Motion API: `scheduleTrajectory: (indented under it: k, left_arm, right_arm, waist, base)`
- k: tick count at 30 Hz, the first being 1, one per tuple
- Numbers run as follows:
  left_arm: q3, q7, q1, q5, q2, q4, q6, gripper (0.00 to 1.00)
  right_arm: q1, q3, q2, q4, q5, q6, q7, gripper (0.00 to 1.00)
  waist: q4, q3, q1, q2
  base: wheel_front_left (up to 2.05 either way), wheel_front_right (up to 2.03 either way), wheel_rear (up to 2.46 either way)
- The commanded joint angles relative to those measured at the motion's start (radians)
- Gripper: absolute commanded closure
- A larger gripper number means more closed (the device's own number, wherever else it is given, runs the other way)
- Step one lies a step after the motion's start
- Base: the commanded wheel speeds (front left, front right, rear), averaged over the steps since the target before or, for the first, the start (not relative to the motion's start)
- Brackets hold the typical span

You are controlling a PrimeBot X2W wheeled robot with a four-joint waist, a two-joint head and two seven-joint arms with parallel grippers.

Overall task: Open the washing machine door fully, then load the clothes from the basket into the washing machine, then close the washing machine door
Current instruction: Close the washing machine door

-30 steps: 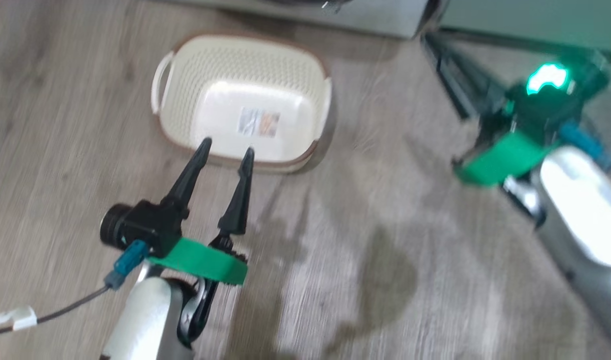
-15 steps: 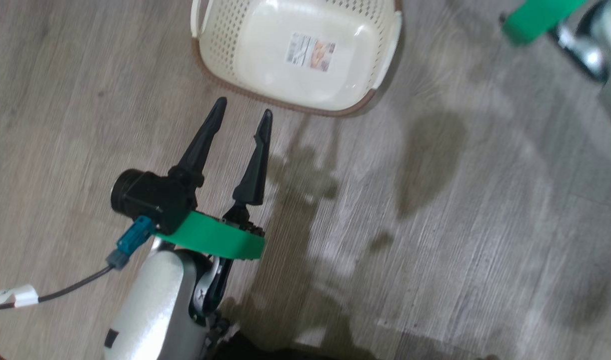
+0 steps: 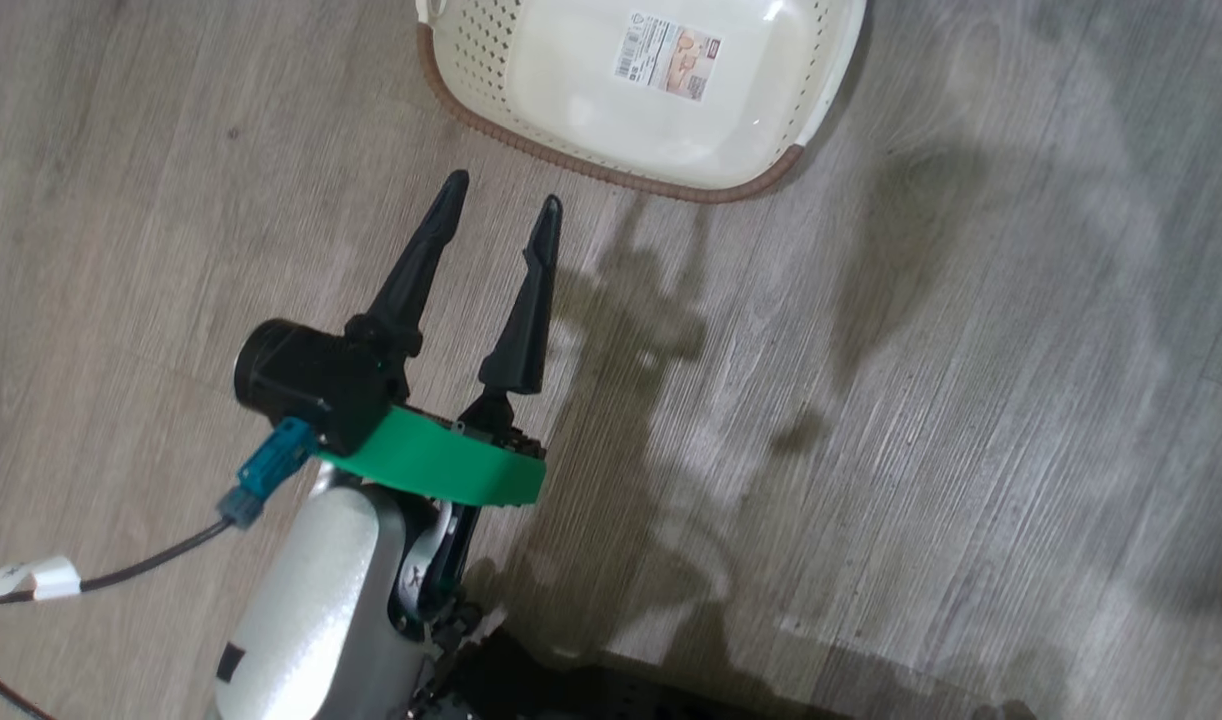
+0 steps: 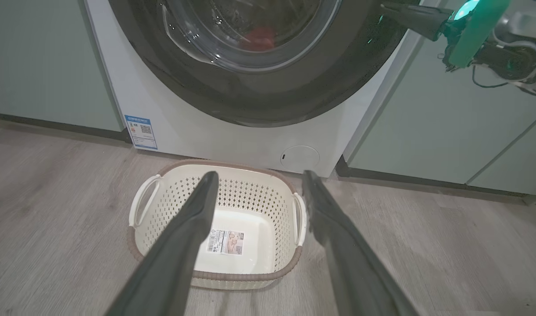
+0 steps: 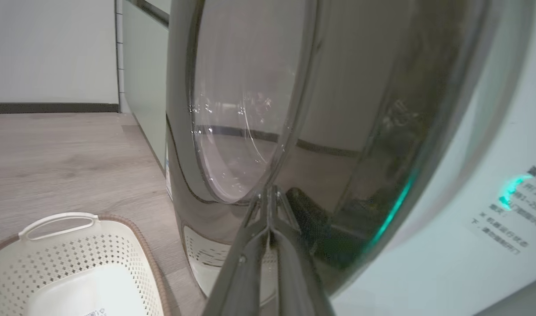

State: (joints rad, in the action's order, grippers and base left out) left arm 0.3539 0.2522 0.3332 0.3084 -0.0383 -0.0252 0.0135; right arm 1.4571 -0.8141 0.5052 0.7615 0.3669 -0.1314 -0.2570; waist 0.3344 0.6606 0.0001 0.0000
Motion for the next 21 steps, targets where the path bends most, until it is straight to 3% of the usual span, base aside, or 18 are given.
scheduleTrajectory:
  k: [1,10,21]
  left_arm:
    - [-0.028,0.01,0.005,0.007,-0.012,-0.037,0.005,0.0]
    - [-0.027,0.01,0.021,0.011,-0.012,-0.04,0.016,0.0]
    - [-0.014,0.01,0.034,0.028,-0.012,-0.049,0.025,0.0]
  right_arm:
    - [0.037,-0.001,-0.004,0.005,-0.01,0.001,-0.005,1.0]
    - [0.171,-0.031,-0.01,0.14,-0.028,0.001,-0.005,1.0]
    - [0.299,0.092,-0.047,0.282,-0.131,0.001,-0.005,1.0]
  waist:
    - [0.005,0.01,-0.0001,0.0]
    - [0.023,0.042,-0.0001,0.0]
    - [0.039,0.078,-0.0001,0.0]
  base:
    - [0.0,0.0,0.0]
    - [0.0,0.0,0.0]
    - [0.0,0.0,0.0]
